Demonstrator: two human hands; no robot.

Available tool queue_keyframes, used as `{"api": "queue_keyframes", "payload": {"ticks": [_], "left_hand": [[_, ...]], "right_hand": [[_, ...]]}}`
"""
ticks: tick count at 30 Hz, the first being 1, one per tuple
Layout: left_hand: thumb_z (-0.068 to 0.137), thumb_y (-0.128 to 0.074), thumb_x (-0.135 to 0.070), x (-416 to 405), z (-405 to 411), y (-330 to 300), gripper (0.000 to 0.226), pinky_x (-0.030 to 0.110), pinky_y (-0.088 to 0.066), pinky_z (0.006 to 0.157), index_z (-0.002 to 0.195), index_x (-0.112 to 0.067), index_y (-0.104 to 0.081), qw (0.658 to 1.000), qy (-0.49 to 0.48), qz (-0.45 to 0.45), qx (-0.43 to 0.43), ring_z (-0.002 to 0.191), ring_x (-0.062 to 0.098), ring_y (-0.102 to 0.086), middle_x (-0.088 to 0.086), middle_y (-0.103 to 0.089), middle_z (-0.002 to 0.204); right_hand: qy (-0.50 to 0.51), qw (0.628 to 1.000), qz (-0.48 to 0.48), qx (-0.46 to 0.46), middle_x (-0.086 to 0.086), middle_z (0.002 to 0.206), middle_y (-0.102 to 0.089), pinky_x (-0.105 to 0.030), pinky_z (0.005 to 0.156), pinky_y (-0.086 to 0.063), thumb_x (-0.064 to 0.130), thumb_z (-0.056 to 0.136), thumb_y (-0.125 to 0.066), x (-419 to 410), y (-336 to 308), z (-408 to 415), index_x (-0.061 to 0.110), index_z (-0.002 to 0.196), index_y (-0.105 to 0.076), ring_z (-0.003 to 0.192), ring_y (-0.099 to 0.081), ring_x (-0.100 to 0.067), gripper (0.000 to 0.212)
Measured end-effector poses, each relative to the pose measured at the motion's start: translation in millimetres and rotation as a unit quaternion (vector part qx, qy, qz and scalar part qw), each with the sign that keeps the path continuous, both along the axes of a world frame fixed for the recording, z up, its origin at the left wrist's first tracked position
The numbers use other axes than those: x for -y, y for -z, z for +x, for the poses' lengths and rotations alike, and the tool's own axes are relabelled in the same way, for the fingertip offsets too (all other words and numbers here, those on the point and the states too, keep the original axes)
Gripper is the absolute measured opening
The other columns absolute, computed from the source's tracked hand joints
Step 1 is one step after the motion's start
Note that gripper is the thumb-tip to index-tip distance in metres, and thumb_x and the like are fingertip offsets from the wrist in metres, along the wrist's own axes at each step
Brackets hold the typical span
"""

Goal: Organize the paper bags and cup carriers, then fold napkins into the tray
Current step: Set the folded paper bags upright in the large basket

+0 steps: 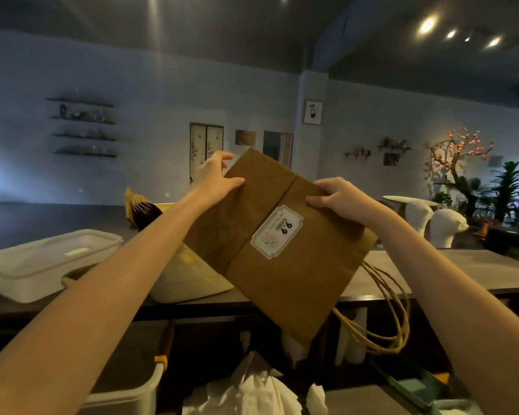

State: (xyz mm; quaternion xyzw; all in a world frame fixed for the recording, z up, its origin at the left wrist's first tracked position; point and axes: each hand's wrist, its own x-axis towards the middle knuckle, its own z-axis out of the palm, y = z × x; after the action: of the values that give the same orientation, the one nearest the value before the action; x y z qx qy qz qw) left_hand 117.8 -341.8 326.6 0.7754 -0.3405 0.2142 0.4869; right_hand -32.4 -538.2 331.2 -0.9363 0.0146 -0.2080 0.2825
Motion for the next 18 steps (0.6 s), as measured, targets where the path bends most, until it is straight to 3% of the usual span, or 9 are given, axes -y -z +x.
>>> {"api": "queue_keyframes", "payload": {"ticks": [5, 7, 10, 12, 15, 18], "left_hand": [[0.088, -0.063, -0.019, -28, 12, 0, 0.040, 0.023, -0.038, 0.087, 0.125, -0.010, -0.050, 0.996, -0.069, 0.003, 0.054, 0.117, 0.024, -0.048, 0.011, -0.048, 0.130], [0.089, -0.060, -0.017, -42, 22, 1, 0.036, 0.024, -0.038, 0.086, 0.123, -0.009, -0.050, 0.996, -0.085, -0.014, 0.038, 0.117, 0.023, -0.048, 0.012, -0.048, 0.128], [0.091, -0.057, -0.014, -66, 38, 3, 0.027, 0.022, -0.042, 0.078, 0.116, -0.006, -0.051, 0.997, -0.083, -0.013, 0.003, 0.101, 0.018, -0.053, 0.010, -0.055, 0.113], [0.093, -0.054, -0.013, -83, 48, 8, 0.019, 0.019, -0.043, 0.071, 0.110, -0.007, -0.056, 0.996, -0.077, 0.025, -0.020, 0.095, 0.016, -0.054, 0.006, -0.057, 0.102], [0.094, -0.052, -0.017, -104, 61, 16, 0.014, 0.030, -0.048, 0.085, 0.103, -0.014, -0.062, 0.990, -0.076, 0.120, -0.025, 0.098, 0.018, -0.059, 0.004, -0.064, 0.102], [0.097, -0.048, -0.023, -112, 70, 24, 0.023, 0.029, -0.046, 0.085, 0.112, -0.013, -0.062, 0.971, -0.074, 0.223, -0.038, 0.097, 0.016, -0.059, 0.003, -0.066, 0.105]], "right_hand": [[0.041, 0.990, 0.074, 0.109, -0.006, 0.097, -0.068, -0.028, 0.074, -0.051, 0.026, 0.094, -0.054, -13, -19, 19, 0.012, 0.111, -0.062, 0.086, -0.066, -0.020, 0.023], [0.047, 0.986, 0.085, 0.137, -0.005, 0.097, -0.068, -0.029, 0.074, -0.050, 0.026, 0.094, -0.054, -21, -23, 35, 0.013, 0.109, -0.062, 0.085, -0.065, -0.019, 0.021], [0.079, 0.972, 0.106, 0.196, -0.005, 0.099, -0.065, -0.028, 0.073, -0.046, 0.025, 0.094, -0.053, -36, -31, 62, 0.013, 0.109, -0.062, 0.086, -0.061, -0.018, 0.021], [0.097, 0.963, 0.122, 0.219, -0.005, 0.102, -0.064, -0.029, 0.075, -0.045, 0.025, 0.094, -0.051, -48, -36, 80, 0.013, 0.111, -0.063, 0.088, -0.059, -0.019, 0.023], [0.122, 0.958, 0.117, 0.233, -0.003, 0.098, -0.064, -0.035, 0.080, -0.049, 0.025, 0.093, -0.050, -65, -42, 107, 0.016, 0.107, -0.064, 0.090, -0.060, -0.022, 0.021], [0.137, 0.957, 0.109, 0.230, -0.002, 0.096, -0.063, -0.039, 0.083, -0.050, 0.028, 0.093, -0.050, -81, -50, 131, 0.019, 0.101, -0.063, 0.091, -0.060, -0.023, 0.018]]}}
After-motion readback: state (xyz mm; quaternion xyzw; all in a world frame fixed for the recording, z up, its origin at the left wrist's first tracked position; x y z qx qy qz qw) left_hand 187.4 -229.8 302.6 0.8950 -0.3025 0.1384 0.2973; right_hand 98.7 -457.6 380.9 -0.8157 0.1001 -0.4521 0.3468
